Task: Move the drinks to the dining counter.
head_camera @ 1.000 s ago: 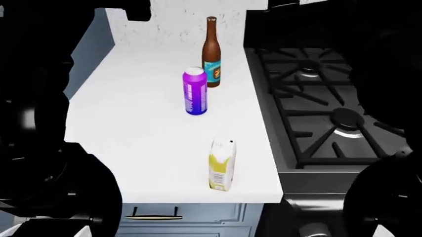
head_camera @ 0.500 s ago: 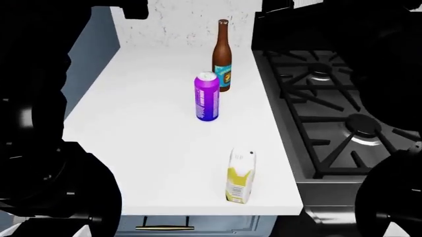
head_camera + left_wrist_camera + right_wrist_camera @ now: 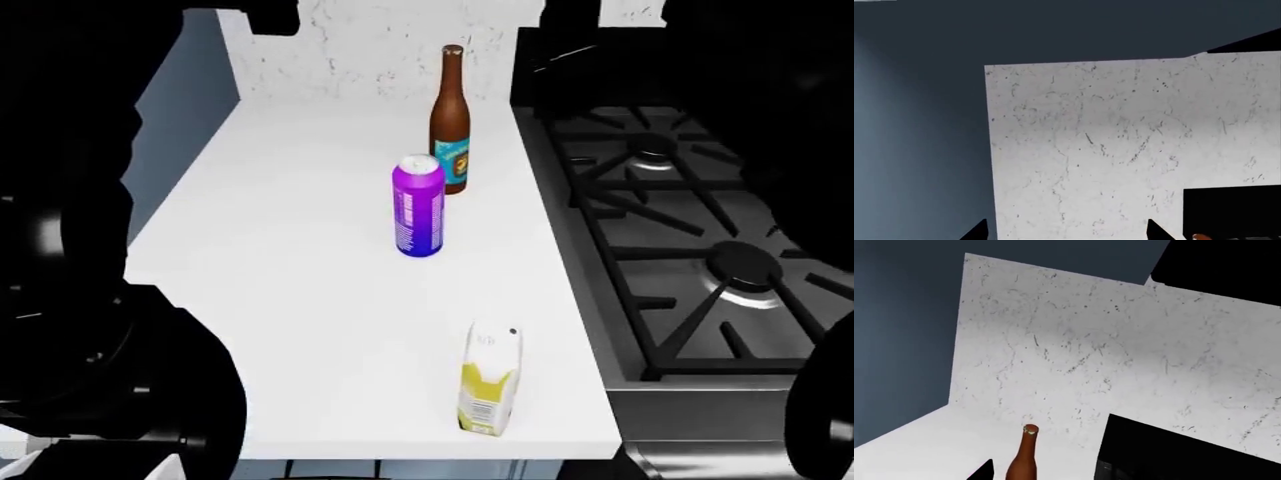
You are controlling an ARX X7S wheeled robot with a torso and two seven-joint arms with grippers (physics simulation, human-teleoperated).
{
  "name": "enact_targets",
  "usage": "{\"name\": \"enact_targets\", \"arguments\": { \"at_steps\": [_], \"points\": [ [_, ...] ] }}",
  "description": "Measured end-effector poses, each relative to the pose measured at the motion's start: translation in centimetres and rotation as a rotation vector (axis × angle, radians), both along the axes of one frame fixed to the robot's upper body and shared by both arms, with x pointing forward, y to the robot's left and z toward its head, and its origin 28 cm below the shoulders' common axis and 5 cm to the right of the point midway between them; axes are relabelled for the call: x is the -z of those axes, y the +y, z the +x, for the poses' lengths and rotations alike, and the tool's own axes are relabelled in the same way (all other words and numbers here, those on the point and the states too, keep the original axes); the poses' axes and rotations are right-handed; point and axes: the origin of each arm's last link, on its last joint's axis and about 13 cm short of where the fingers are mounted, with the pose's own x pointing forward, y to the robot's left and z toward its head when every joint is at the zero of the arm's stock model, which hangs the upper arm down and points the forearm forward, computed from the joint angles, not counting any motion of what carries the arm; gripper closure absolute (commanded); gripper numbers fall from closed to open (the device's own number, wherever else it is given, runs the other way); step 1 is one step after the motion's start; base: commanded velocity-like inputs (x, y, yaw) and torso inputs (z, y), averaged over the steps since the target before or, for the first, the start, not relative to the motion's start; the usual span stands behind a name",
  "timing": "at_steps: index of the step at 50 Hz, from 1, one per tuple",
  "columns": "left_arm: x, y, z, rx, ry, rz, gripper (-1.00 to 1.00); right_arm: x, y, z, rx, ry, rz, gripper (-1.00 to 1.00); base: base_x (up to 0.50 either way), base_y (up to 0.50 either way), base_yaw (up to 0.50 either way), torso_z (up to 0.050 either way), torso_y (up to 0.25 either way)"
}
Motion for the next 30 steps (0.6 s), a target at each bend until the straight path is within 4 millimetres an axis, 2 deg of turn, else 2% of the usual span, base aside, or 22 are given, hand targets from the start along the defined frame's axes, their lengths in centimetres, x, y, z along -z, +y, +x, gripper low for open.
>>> {"name": "enact_targets", "arguments": {
  "at_steps": [7, 16, 30],
  "points": [
    [0.0, 0.0, 0.0, 0.0, -0.001, 0.0, -1.0, 0.0, -0.7, -1.2, -0.095, 0.039, 0.025, -1.0, 0.0, 0.0, 0.0, 0.0, 0.0],
    [0.0, 0.0, 0.0, 0.001, -0.001, 0.001, -1.0, 0.0, -2.0, -3.8, -0.222, 0.059, 0.04, -1.0, 0.0, 0.0, 0.0, 0.0, 0.0],
    [0.0, 0.0, 0.0, 0.002, 0.0, 0.002, -1.0, 2.0, -2.6, -7.5, -0.423, 0.147, -0.079, -1.0, 0.0, 0.0, 0.0, 0.0, 0.0]
  ]
}}
